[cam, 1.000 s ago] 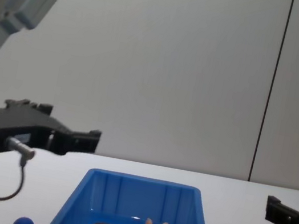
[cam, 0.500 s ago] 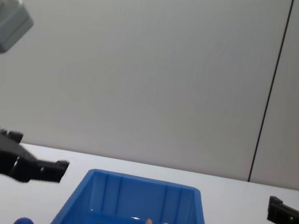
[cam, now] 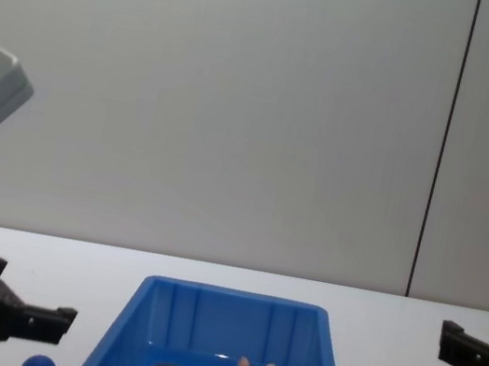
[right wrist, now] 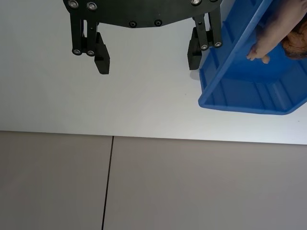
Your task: Pick up the two dolls from the table and place them into the box.
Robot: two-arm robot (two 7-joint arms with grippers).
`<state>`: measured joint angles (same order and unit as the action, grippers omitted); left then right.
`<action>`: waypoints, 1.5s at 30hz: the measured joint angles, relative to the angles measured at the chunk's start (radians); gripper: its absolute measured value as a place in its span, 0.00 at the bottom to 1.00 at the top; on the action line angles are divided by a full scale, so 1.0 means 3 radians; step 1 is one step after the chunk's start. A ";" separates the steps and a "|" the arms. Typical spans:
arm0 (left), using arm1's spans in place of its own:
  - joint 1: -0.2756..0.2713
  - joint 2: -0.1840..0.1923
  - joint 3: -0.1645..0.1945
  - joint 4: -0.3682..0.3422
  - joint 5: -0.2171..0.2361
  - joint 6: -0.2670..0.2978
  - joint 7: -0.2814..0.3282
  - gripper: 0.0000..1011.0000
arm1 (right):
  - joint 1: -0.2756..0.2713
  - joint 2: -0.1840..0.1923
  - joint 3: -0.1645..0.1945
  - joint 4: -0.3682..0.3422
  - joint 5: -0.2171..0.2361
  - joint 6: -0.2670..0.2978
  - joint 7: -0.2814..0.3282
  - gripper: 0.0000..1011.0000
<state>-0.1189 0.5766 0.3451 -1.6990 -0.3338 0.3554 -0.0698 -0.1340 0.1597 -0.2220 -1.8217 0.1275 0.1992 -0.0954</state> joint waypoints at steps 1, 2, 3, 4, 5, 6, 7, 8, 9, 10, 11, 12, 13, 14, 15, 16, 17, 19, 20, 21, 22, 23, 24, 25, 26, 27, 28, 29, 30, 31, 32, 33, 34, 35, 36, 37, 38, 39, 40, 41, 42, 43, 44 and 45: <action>0.0000 0.0001 -0.0001 0.0008 0.0004 0.0005 -0.0007 0.99 | 0.0000 0.0000 0.0000 0.0000 0.0000 0.0000 0.0000 0.99; 0.0001 0.0005 -0.0004 0.0025 0.0009 0.0013 -0.0022 0.99 | -0.0001 0.0000 0.0000 0.0000 0.0000 0.0000 -0.0001 0.99; 0.0001 0.0007 -0.0005 0.0033 0.0012 0.0017 -0.0033 0.99 | -0.0001 0.0000 0.0000 0.0000 0.0000 0.0000 -0.0001 0.99; 0.0002 0.0008 -0.0006 0.0039 0.0013 0.0020 -0.0038 0.99 | -0.0001 0.0000 0.0000 0.0000 0.0000 0.0000 -0.0001 0.99; 0.0002 0.0010 -0.0007 0.0054 0.0019 0.0025 -0.0060 0.99 | -0.0001 0.0000 0.0000 0.0000 0.0000 0.0000 -0.0001 0.99; 0.0003 0.0012 -0.0008 0.0063 0.0021 0.0027 -0.0070 0.99 | -0.0001 0.0000 0.0000 0.0000 0.0000 0.0000 -0.0001 0.99; 0.0003 0.0012 -0.0009 0.0070 0.0023 0.0028 -0.0079 0.99 | -0.0001 0.0000 0.0000 0.0000 0.0000 0.0000 -0.0001 0.99; 0.0003 0.0014 -0.0010 0.0084 0.0025 0.0029 -0.0099 0.99 | -0.0001 0.0000 0.0000 0.0000 0.0000 0.0000 -0.0001 0.99; 0.0003 0.0014 -0.0011 0.0091 0.0026 0.0029 -0.0113 0.99 | -0.0001 0.0000 0.0000 0.0000 0.0000 0.0000 -0.0001 0.99; 0.0003 0.0015 -0.0013 0.0106 0.0026 0.0029 -0.0134 0.99 | -0.0001 0.0000 0.0000 0.0000 0.0000 0.0000 -0.0001 0.99; 0.0003 0.0015 -0.0013 0.0106 0.0026 0.0029 -0.0134 0.99 | -0.0001 0.0000 0.0000 0.0000 0.0000 0.0000 -0.0001 0.99; 0.0003 0.0015 -0.0013 0.0120 0.0026 0.0028 -0.0162 0.99 | -0.0001 0.0000 0.0000 0.0000 0.0000 0.0000 -0.0001 0.99; 0.0003 0.0015 -0.0015 0.0137 0.0024 0.0023 -0.0188 0.99 | -0.0001 0.0000 0.0000 0.0000 0.0000 0.0000 -0.0001 0.99; 0.0003 0.0015 -0.0015 0.0141 0.0023 0.0021 -0.0202 0.99 | -0.0001 0.0000 0.0000 0.0000 0.0000 0.0000 -0.0001 0.99; 0.0002 0.0015 -0.0015 0.0150 0.0020 0.0016 -0.0217 0.99 | -0.0001 0.0000 0.0000 0.0000 0.0000 0.0000 -0.0001 0.99; 0.0001 0.0014 -0.0015 0.0157 0.0017 0.0011 -0.0233 0.99 | -0.0001 0.0000 0.0000 0.0000 0.0000 0.0000 -0.0001 0.99; 0.0000 0.0013 -0.0016 0.0170 0.0012 0.0004 -0.0255 0.99 | -0.0001 0.0000 0.0000 0.0000 0.0000 0.0000 -0.0001 0.99; -0.0003 0.0009 -0.0016 0.0191 0.0004 -0.0010 -0.0298 0.99 | -0.0001 0.0000 0.0000 0.0000 0.0000 0.0000 -0.0001 0.99; -0.0004 0.0007 -0.0016 0.0200 0.0002 -0.0014 -0.0312 0.99 | -0.0001 0.0000 0.0000 0.0000 0.0000 0.0000 -0.0001 0.99; -0.0005 0.0005 -0.0016 0.0204 0.0000 -0.0017 -0.0326 0.99 | -0.0001 0.0000 0.0000 0.0000 0.0000 0.0000 -0.0001 0.99; -0.0007 0.0004 -0.0016 0.0212 -0.0002 -0.0021 -0.0339 0.99 | -0.0001 0.0000 0.0000 0.0000 0.0000 0.0000 -0.0001 0.99; -0.0008 0.0002 -0.0016 0.0219 -0.0003 -0.0026 -0.0355 0.99 | -0.0001 0.0000 0.0000 0.0000 0.0000 0.0000 -0.0001 0.99; -0.0013 -0.0003 -0.0015 0.0232 -0.0004 -0.0031 -0.0378 0.99 | -0.0001 0.0000 0.0000 0.0000 0.0000 0.0000 -0.0001 0.99; -0.0016 -0.0005 -0.0015 0.0241 -0.0004 -0.0033 -0.0388 0.99 | -0.0001 0.0000 0.0000 0.0000 0.0000 0.0000 -0.0001 0.99; -0.0021 -0.0011 -0.0012 0.0256 -0.0004 -0.0037 -0.0409 0.99 | -0.0001 0.0000 0.0000 0.0000 -0.0001 0.0000 -0.0001 0.99; -0.0023 -0.0013 -0.0011 0.0264 -0.0004 -0.0039 -0.0420 0.99 | -0.0001 0.0000 0.0000 0.0000 0.0000 0.0000 -0.0001 0.99; -0.0027 -0.0017 -0.0010 0.0272 -0.0001 -0.0040 -0.0433 0.99 | -0.0001 0.0000 0.0000 0.0000 0.0000 0.0000 -0.0001 0.99; -0.0032 -0.0022 -0.0007 0.0288 0.0006 -0.0042 -0.0454 0.99 | -0.0001 0.0000 0.0000 0.0000 0.0000 0.0000 -0.0001 0.99; -0.0035 -0.0025 -0.0006 0.0296 0.0010 -0.0042 -0.0464 0.99 | -0.0001 0.0000 0.0000 0.0000 0.0000 0.0000 -0.0001 0.99; -0.0040 -0.0029 -0.0005 0.0307 0.0015 -0.0042 -0.0476 0.99 | -0.0001 0.0000 0.0000 0.0000 0.0000 0.0000 -0.0001 0.99; -0.0047 -0.0035 -0.0002 0.0325 0.0026 -0.0042 -0.0492 0.99 | -0.0001 0.0000 0.0000 0.0000 -0.0001 0.0000 -0.0001 0.99; -0.0052 -0.0039 0.0000 0.0337 0.0032 -0.0042 -0.0500 0.99 | -0.0001 0.0000 0.0000 0.0000 -0.0001 0.0000 -0.0001 0.99; -0.0056 -0.0042 0.0001 0.0345 0.0037 -0.0042 -0.0508 0.99 | -0.0001 0.0000 0.0000 0.0000 -0.0001 0.0000 -0.0001 0.99; -0.0059 -0.0045 0.0003 0.0353 0.0043 -0.0042 -0.0519 0.99 | -0.0001 0.0000 0.0000 0.0000 -0.0001 0.0000 -0.0001 0.99; -0.0063 -0.0049 0.0004 0.0362 0.0047 -0.0042 -0.0523 0.99 | -0.0001 0.0000 0.0000 0.0000 -0.0001 0.0000 0.0000 0.99; -0.0071 -0.0055 0.0007 0.0380 0.0060 -0.0042 -0.0540 0.96 | -0.0001 0.0000 0.0000 0.0000 -0.0001 0.0000 -0.0001 0.99; -0.0074 -0.0058 0.0008 0.0388 0.0065 -0.0041 -0.0549 0.94 | -0.0001 0.0000 0.0000 0.0000 0.0000 0.0000 -0.0001 0.99; -0.0082 -0.0064 0.0009 0.0404 0.0074 -0.0039 -0.0564 0.92 | -0.0001 0.0000 0.0000 0.0000 0.0000 0.0001 -0.0001 0.99; -0.0087 -0.0067 0.0010 0.0415 0.0080 -0.0037 -0.0572 0.90 | -0.0001 0.0000 0.0000 0.0000 -0.0001 0.0000 -0.0001 0.99; -0.0091 -0.0070 0.0011 0.0423 0.0086 -0.0035 -0.0581 0.86 | -0.0001 0.0000 0.0000 0.0000 -0.0001 0.0000 -0.0001 0.99; -0.0099 -0.0076 0.0012 0.0438 0.0093 -0.0034 -0.0595 0.83 | -0.0001 0.0000 0.0000 0.0001 -0.0001 0.0000 -0.0001 0.99; -0.0099 -0.0076 0.0012 0.0438 0.0093 -0.0034 -0.0595 0.81 | -0.0001 0.0000 0.0000 0.0001 -0.0001 0.0000 -0.0001 0.99; -0.0109 -0.0082 0.0013 0.0456 0.0103 -0.0033 -0.0607 0.80 | -0.0001 0.0000 0.0000 0.0000 -0.0001 0.0000 -0.0001 0.99; -0.0113 -0.0086 0.0014 0.0464 0.0108 -0.0033 -0.0615 0.76 | -0.0001 0.0000 0.0000 0.0001 -0.0001 0.0000 -0.0001 0.99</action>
<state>-0.1528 0.5509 0.3492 -1.5599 -0.3013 0.3454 -0.2543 -0.1342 0.1596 -0.2221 -1.8216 0.1273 0.1994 -0.0955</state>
